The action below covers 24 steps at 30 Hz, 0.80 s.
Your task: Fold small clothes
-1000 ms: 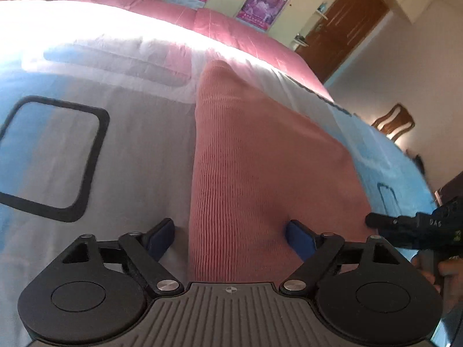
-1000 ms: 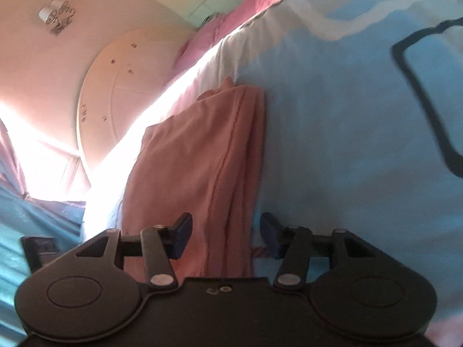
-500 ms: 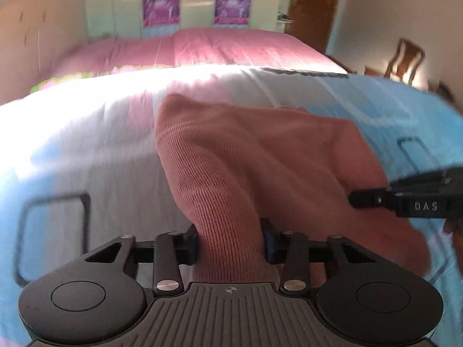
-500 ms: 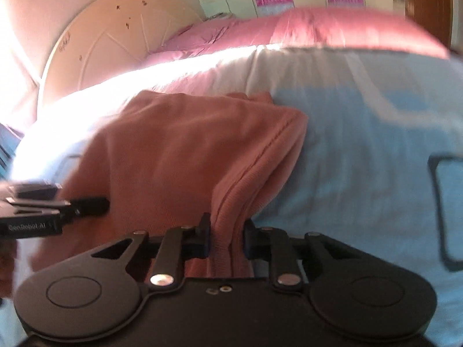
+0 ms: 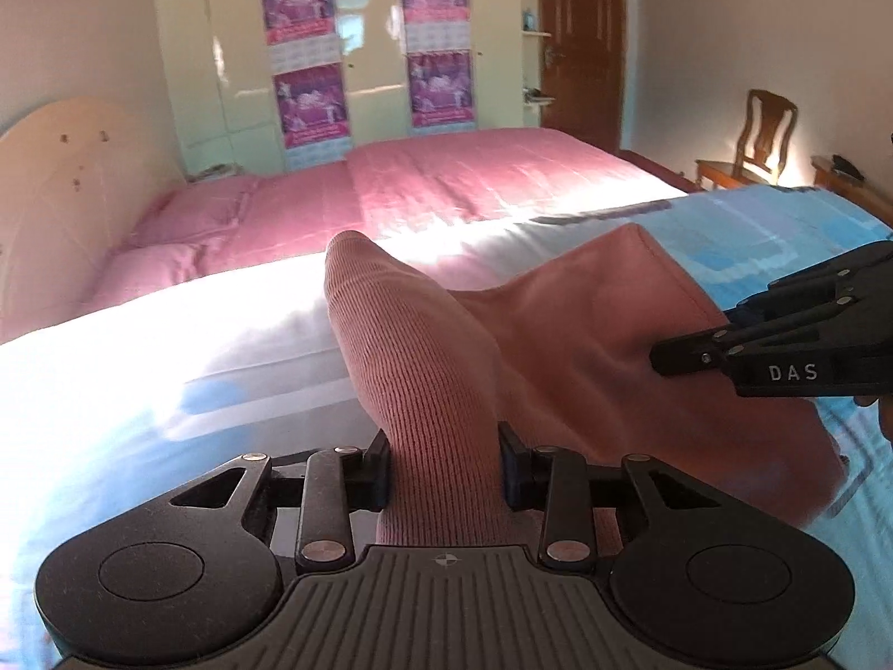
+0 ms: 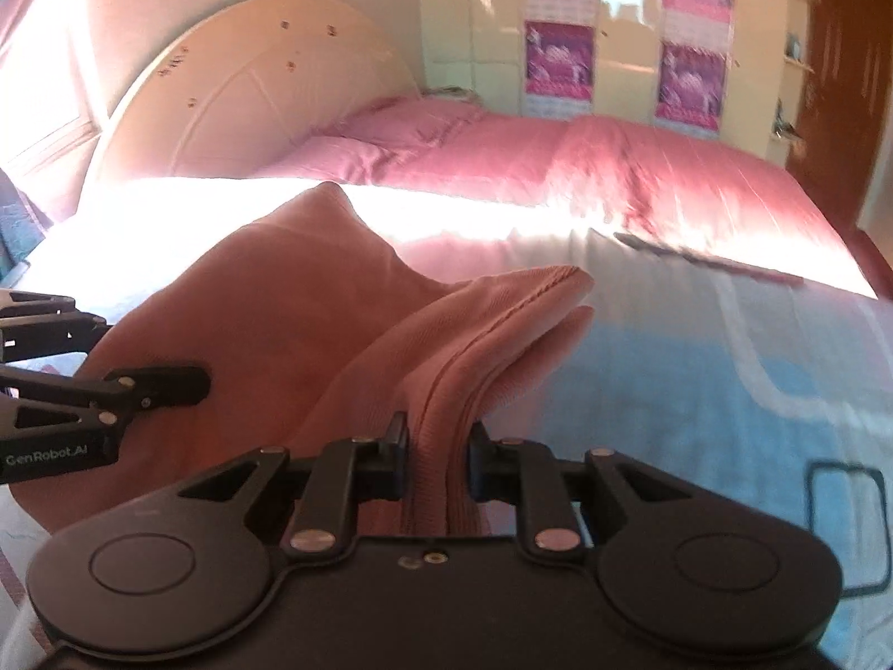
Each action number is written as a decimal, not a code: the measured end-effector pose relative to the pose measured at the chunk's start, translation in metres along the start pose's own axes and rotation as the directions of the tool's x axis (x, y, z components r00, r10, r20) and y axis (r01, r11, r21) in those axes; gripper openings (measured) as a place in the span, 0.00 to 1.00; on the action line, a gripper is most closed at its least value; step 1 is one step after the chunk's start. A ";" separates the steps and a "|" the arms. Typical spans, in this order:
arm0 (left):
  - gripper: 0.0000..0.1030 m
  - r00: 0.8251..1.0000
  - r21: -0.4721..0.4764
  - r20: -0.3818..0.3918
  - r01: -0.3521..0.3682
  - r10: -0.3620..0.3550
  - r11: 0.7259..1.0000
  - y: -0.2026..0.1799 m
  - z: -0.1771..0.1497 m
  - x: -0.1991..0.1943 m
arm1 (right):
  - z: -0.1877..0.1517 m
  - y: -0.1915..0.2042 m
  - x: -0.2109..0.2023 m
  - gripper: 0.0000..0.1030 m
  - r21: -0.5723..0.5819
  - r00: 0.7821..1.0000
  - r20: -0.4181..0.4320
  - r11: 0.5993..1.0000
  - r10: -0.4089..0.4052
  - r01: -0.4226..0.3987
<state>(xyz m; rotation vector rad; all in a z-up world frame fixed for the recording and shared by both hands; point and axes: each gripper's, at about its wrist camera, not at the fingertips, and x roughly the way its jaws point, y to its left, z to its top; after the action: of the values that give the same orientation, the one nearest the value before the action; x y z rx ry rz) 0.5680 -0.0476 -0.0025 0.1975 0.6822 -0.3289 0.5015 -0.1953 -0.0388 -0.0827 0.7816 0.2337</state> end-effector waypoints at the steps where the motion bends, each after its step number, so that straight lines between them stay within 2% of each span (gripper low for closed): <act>1: 0.34 1.000 -0.008 0.000 -0.010 0.010 1.000 0.013 -0.002 -0.005 | 0.004 0.013 0.002 0.18 -0.005 1.000 0.003 1.000 0.010 -0.010; 8: 0.34 0.996 -0.067 -0.022 -0.085 0.084 0.994 0.101 -0.042 -0.029 | 0.016 0.101 0.036 0.18 -0.057 0.997 -0.011 0.995 0.083 -0.083; 13: 0.34 0.995 -0.133 -0.048 -0.097 0.091 0.986 0.158 -0.083 -0.032 | 0.012 0.149 0.060 0.18 -0.055 0.990 -0.051 0.989 0.133 -0.135; 14: 0.37 0.995 -0.150 -0.054 -0.091 0.084 0.984 0.165 -0.092 -0.028 | 0.010 0.155 0.068 0.18 -0.053 0.989 -0.065 0.989 0.135 -0.139; 16: 0.46 0.994 -0.190 -0.090 -0.074 0.057 0.979 0.181 -0.114 -0.013 | 0.002 0.161 0.085 0.18 -0.039 0.989 -0.103 0.993 0.108 -0.112; 18: 0.68 0.997 -0.276 -0.061 -0.057 0.041 0.960 0.194 -0.133 -0.007 | -0.011 0.150 0.102 0.19 0.032 0.985 -0.150 0.997 0.080 -0.076; 21: 0.69 0.999 -0.362 -0.044 -0.016 0.000 0.932 0.210 -0.146 -0.004 | -0.023 0.130 0.104 0.19 0.161 0.985 -0.136 0.983 0.104 -0.082; 23: 0.69 0.999 -0.341 -0.031 -0.018 0.008 0.940 0.210 -0.146 -0.007 | -0.021 0.133 0.101 0.19 0.155 0.987 -0.135 0.986 0.083 -0.061; 24: 0.63 1.000 -0.324 -0.015 -0.027 0.023 0.946 0.210 -0.147 -0.013 | -0.021 0.135 0.100 0.19 0.151 0.988 -0.136 0.987 0.074 -0.053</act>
<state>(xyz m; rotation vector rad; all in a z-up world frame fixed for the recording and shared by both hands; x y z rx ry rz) 0.5483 0.1930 -0.0913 -0.1064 0.7335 -0.1870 0.5237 -0.0492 -0.1228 0.0657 0.9416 0.2314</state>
